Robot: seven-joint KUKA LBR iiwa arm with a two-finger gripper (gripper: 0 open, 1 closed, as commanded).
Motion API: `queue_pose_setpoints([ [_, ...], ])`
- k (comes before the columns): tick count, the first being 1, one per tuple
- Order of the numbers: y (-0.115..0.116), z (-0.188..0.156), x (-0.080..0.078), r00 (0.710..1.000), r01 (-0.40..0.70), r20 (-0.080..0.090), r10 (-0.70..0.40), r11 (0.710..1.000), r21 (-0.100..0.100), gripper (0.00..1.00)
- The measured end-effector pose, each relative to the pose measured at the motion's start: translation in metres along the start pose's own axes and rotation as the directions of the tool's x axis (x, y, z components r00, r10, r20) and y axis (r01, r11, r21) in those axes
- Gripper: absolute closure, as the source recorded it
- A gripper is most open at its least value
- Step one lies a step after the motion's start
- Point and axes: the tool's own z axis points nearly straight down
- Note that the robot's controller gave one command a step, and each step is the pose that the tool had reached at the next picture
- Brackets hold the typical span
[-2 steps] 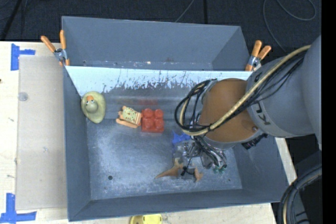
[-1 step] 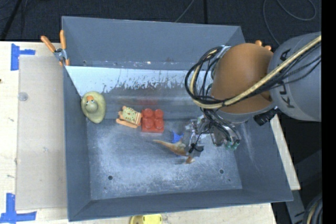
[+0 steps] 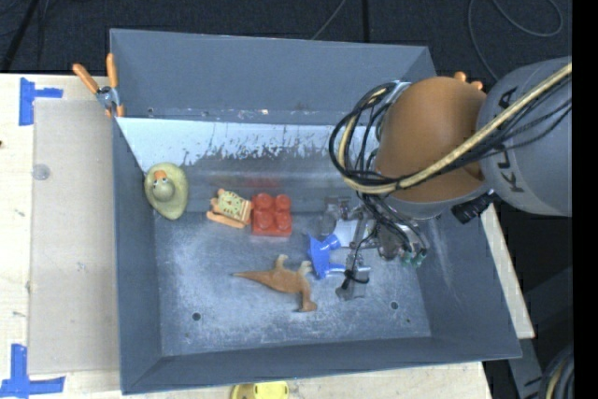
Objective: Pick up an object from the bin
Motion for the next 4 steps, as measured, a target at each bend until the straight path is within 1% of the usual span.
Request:
queue_pose_setpoints([
  [1, 0.0, 0.0, 0.0, 1.0, 0.0, 0.0, 0.0, 1.0, 0.0, 0.0],
  [2, 0.001, 0.029, -0.018, 1.0, 0.026, 0.009, -0.026, 1.0, 0.001, 0.0],
  [3, -0.004, 0.099, -0.037, 0.971, 0.238, -0.002, -0.238, 0.971, -0.001, 1.0],
  [4, -0.004, 0.099, -0.037, 0.971, 0.238, -0.001, -0.238, 0.971, -0.001, 1.0],
])
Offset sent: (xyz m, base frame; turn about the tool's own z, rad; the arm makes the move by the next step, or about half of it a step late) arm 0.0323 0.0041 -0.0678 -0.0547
